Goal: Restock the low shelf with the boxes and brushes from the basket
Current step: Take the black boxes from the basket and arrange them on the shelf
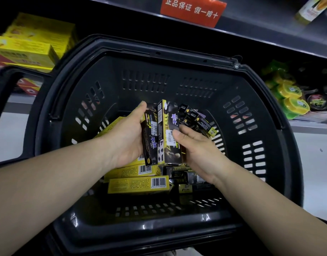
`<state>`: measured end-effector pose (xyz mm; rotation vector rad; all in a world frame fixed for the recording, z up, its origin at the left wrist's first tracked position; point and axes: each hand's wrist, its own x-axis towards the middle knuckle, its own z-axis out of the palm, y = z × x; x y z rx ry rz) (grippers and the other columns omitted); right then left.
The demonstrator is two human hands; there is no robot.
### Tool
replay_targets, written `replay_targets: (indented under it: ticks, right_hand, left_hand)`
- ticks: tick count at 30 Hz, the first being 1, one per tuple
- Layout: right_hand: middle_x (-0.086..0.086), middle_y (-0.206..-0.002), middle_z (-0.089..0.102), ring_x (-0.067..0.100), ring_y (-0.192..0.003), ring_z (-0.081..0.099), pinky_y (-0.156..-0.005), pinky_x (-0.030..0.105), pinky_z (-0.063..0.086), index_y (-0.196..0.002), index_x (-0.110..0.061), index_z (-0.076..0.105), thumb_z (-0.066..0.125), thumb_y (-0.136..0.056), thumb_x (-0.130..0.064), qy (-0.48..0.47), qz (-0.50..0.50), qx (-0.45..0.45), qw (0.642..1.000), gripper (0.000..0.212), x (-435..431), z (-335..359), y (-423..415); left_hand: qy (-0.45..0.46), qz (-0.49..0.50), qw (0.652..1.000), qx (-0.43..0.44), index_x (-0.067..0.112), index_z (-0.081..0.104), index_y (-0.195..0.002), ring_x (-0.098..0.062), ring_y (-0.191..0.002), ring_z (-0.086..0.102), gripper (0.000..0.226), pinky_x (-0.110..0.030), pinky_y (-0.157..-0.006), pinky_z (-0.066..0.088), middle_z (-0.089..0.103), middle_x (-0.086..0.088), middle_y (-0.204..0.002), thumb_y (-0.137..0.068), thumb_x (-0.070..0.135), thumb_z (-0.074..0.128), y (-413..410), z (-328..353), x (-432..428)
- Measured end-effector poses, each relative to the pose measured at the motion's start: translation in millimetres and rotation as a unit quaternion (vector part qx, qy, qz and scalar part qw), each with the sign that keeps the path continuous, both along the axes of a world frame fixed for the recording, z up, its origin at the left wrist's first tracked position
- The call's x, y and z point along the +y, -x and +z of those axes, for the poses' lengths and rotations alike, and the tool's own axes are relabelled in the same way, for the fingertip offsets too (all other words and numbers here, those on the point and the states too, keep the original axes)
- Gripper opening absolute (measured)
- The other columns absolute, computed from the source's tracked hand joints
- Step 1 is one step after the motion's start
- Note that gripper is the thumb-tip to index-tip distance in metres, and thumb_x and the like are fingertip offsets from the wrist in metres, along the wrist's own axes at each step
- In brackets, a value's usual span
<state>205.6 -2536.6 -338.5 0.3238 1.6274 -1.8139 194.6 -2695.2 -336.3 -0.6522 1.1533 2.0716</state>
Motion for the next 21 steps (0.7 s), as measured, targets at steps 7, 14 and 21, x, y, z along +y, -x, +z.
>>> replay_targets:
  ticks: [7, 14, 21]
  right_hand:
    - [-0.004, -0.111, 0.069, 0.018, -0.108, 0.062, -0.099, 0.042, 0.044, -0.118, -0.035, 0.058, 0.043, -0.099, -0.021, -0.109, 0.1, 0.09, 0.985, 0.028, 8, 8, 5]
    - [-0.008, -0.102, 0.063, 0.002, -0.098, 0.06, -0.09, 0.015, 0.044, -0.109, -0.033, 0.067, 0.068, -0.077, -0.025, -0.226, 0.344, 0.2, 0.889, 0.033, 54, 44, 29]
    - [-0.011, -0.094, 0.063, 0.002, -0.097, 0.059, -0.097, 0.027, 0.044, -0.109, -0.035, 0.06, 0.083, -0.065, -0.02, -0.223, 0.272, 0.301, 0.886, 0.052, 38, 23, 19]
  left_hand:
    - [0.02, -0.06, 0.998, 0.0, 0.022, 0.063, -0.117, -0.024, -0.099, 0.068, 0.071, -0.04, -0.078, 0.052, 0.071, -0.01, -0.109, -0.088, 0.071, 0.022, 2, -3, -2]
    - [0.023, -0.234, 0.972, -0.011, 0.022, 0.063, -0.102, -0.017, -0.089, 0.071, 0.086, -0.035, -0.074, 0.05, 0.074, -0.005, -0.101, -0.073, 0.086, 0.015, 8, -7, -15]
    - [0.121, -0.377, 0.914, 0.091, 0.032, 0.043, -0.135, -0.008, -0.132, 0.039, 0.084, -0.032, -0.113, 0.027, 0.044, 0.007, -0.144, -0.061, 0.063, 0.071, -8, -2, -7]
